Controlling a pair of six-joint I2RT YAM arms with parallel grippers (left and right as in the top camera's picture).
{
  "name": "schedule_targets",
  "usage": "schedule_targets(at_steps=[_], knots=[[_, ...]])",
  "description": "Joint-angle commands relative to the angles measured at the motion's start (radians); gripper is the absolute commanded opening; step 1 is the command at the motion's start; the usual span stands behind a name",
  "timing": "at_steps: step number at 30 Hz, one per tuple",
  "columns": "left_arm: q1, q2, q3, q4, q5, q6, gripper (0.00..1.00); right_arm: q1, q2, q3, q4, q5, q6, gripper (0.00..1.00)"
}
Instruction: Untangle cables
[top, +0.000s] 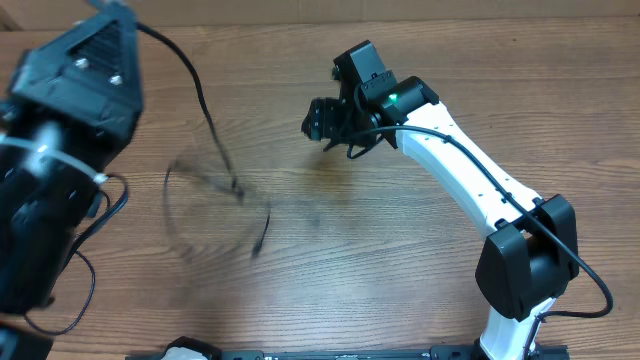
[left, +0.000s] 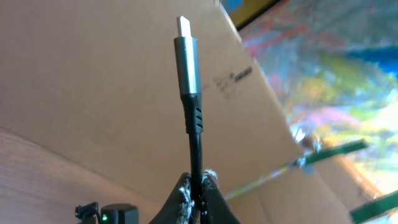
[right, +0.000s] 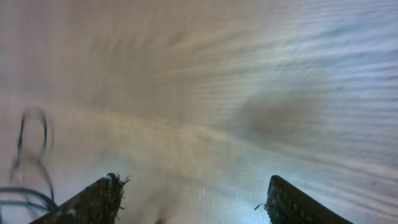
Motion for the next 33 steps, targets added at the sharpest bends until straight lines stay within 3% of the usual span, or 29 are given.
schedule_targets(at_steps=[1, 7, 13, 16, 29, 33], knots=[[0.006, 0.087, 0.002, 0.005, 0.171, 0.147, 0.04, -0.009, -0.075, 0.01, -0.051, -0.195, -0.259, 0.76], [0.007, 0.182, 0.002, 0.005, 0.404, 0.26, 0.04, -0.009, -0.137, 0.01, -0.192, -0.322, -0.497, 0.79], [0.037, 0.241, 0.002, 0.002, 0.555, 0.268, 0.04, -0.009, -0.14, 0.009, -0.294, -0.35, -0.636, 0.79], [0.056, 0.257, 0.002, -0.032, 0.564, 0.274, 0.04, -0.015, -0.14, 0.009, -0.307, -0.327, -0.639, 0.78], [0.059, 0.43, 0.002, -0.328, 0.559, 0.523, 0.04, -0.149, -0.14, 0.009, -0.331, -0.288, -0.517, 0.79], [0.059, 0.483, 0.002, -0.378, 0.451, 0.544, 0.04, -0.15, -0.14, 0.008, -0.33, -0.195, -0.435, 0.79]])
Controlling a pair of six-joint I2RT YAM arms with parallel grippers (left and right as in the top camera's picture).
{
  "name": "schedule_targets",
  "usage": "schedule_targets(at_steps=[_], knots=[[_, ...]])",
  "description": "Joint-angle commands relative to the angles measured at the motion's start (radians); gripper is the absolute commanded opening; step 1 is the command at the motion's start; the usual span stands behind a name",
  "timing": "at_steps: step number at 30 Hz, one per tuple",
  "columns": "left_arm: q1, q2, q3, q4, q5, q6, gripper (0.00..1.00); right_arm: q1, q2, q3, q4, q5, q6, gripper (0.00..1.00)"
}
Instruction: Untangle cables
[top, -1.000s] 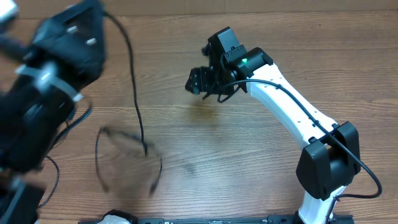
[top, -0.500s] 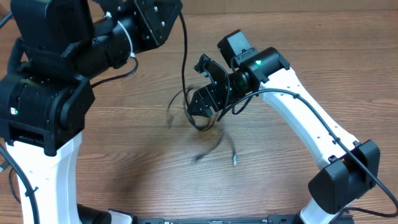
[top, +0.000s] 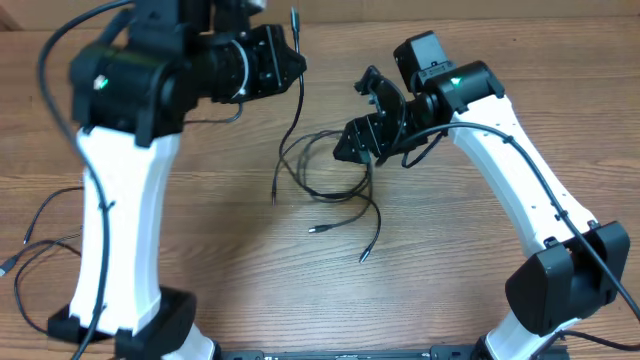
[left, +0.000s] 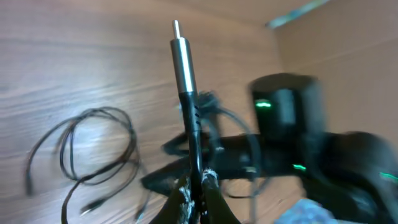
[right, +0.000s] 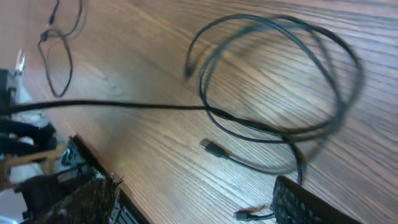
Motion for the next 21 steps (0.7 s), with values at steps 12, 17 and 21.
schedule_targets(at_steps=[12, 17, 21], knots=[[0.017, 0.187, 0.009, -0.167, -0.5, 0.093, 1.0, 0.008, -0.017, 0.008, 0.005, 0.257, 0.246, 0.82], [-0.01, 0.199, 0.007, -0.146, -0.48, 0.226, 0.94, -0.004, -0.017, 0.008, -0.015, 0.338, 0.288, 0.83], [-0.072, 0.216, 0.007, -0.153, -0.429, 0.37, 0.9, -0.052, -0.017, 0.008, -0.03, 0.366, 0.327, 0.83]])
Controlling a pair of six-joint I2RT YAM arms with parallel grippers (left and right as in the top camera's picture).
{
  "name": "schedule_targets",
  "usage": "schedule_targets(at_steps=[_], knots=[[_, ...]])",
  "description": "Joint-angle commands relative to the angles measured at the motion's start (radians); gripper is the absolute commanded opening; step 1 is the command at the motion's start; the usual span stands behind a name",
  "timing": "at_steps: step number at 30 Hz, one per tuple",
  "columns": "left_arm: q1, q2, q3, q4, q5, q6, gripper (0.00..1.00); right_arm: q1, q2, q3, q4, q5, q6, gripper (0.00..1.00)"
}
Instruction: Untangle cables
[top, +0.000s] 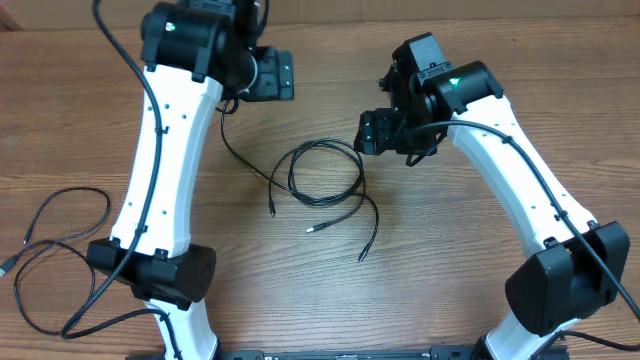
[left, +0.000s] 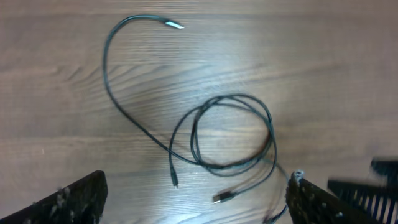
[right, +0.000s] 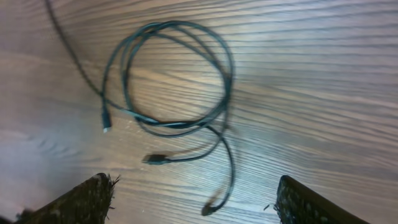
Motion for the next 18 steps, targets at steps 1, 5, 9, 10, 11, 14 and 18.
schedule_targets(at_steps=[1, 5, 9, 10, 11, 14, 18], knots=[[-0.074, 0.022, 0.007, -0.017, 0.046, 0.198, 0.89, -0.061, -0.017, 0.008, -0.008, 0.054, 0.043, 0.83], [-0.163, 0.068, -0.007, -0.058, 0.036, 0.298, 0.76, -0.14, -0.017, 0.008, -0.038, 0.055, 0.034, 0.83], [-0.253, 0.119, -0.097, -0.058, -0.023, 0.373, 0.67, -0.217, -0.017, 0.008, -0.074, 0.065, 0.005, 0.84], [-0.264, 0.122, -0.124, -0.049, -0.026, 0.373, 0.65, -0.225, -0.017, 0.008, -0.081, 0.067, 0.005, 0.84], [-0.272, 0.124, -0.159, -0.031, -0.026, 0.373, 0.62, -0.233, -0.017, 0.008, -0.088, 0.07, 0.0, 0.84], [-0.279, 0.116, -0.278, 0.039, -0.025, 0.373, 0.59, -0.247, -0.017, 0.008, -0.101, 0.072, -0.033, 0.85], [-0.279, 0.114, -0.467, 0.175, -0.008, 0.411, 0.59, -0.248, -0.017, 0.008, -0.109, 0.078, -0.042, 0.87]])
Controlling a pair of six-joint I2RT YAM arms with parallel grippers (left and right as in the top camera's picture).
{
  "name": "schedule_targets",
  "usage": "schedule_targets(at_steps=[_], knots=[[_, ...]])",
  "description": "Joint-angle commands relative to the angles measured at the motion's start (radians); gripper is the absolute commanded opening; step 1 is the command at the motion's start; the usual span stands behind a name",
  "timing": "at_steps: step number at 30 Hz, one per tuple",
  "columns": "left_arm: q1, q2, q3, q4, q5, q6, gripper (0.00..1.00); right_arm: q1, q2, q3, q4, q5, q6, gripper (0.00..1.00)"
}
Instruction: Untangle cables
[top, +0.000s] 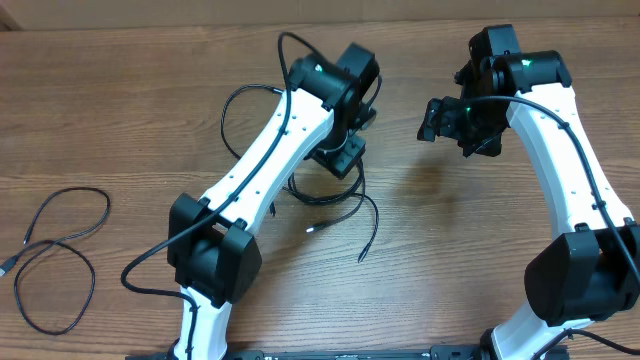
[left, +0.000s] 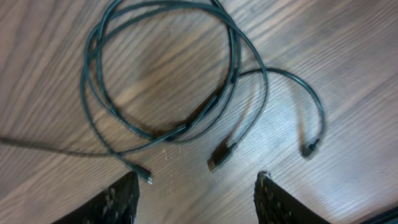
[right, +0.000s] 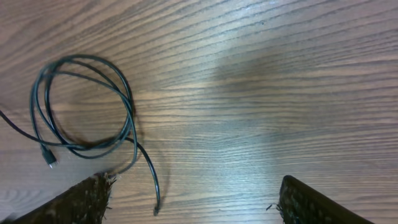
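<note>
A coil of thin black cables (top: 325, 195) lies at the table's middle, with loose plug ends (top: 313, 229) toward the front. My left gripper (top: 338, 158) hangs open right over the coil's back edge. In the left wrist view the coil (left: 124, 118) fills the top, two plugs (left: 217, 158) lie below it, and the gripper (left: 198, 180) holds nothing. My right gripper (top: 442, 120) is open, off to the right of the coil. Its wrist view has the coil (right: 127, 115) at the left and bare wood between the gripper (right: 196, 183) fingers.
A separate black cable (top: 60, 250) lies looped near the left edge of the wooden table (top: 480, 250). A cable strand (top: 224, 115) curves away behind and left of the coil. The left arm (top: 270, 160) stretches diagonally across the middle.
My left gripper, open at the back left then, now hangs over the coil at the centre. The right gripper has moved right, away from the coil. The coil lies in the same place.
My left gripper was shut on a cable below its silver plug, high off the table, the rest dangling blurred. Then it still held it with the coil on the table beside the open right gripper. Then it was open, the cable lying flat. Now it hovers over the coil.
</note>
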Motion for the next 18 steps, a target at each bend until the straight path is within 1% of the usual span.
schedule_targets(at_steps=[1, 4, 8, 9, 11, 13, 16, 18], knots=[[0.005, -0.002, -0.155, 0.111, 0.008, 0.078, 0.59, -0.002, -0.017, 0.008, 0.001, 0.014, -0.024, 0.87], [0.005, -0.002, -0.257, 0.218, 0.063, 0.135, 0.59, -0.002, -0.017, 0.008, -0.003, 0.014, -0.023, 0.87], [0.006, -0.001, -0.343, 0.281, 0.061, 0.164, 0.5, -0.002, -0.017, 0.008, -0.008, 0.014, -0.023, 0.88], [0.006, -0.001, -0.36, 0.291, 0.061, 0.177, 0.49, -0.002, -0.017, 0.008, -0.008, 0.014, -0.023, 0.88], [0.006, 0.0, -0.393, 0.32, 0.061, 0.182, 0.52, -0.002, -0.017, 0.008, -0.005, 0.014, -0.023, 0.89], [0.005, 0.002, -0.43, 0.362, 0.061, 0.182, 0.51, -0.002, -0.017, 0.008, -0.001, 0.013, -0.023, 0.89], [0.005, 0.003, -0.493, 0.438, 0.06, 0.181, 0.44, -0.002, -0.017, 0.008, -0.002, 0.013, -0.023, 0.89], [0.005, 0.003, -0.529, 0.483, 0.06, 0.18, 0.42, -0.002, -0.017, 0.008, -0.006, 0.013, -0.023, 0.89]])
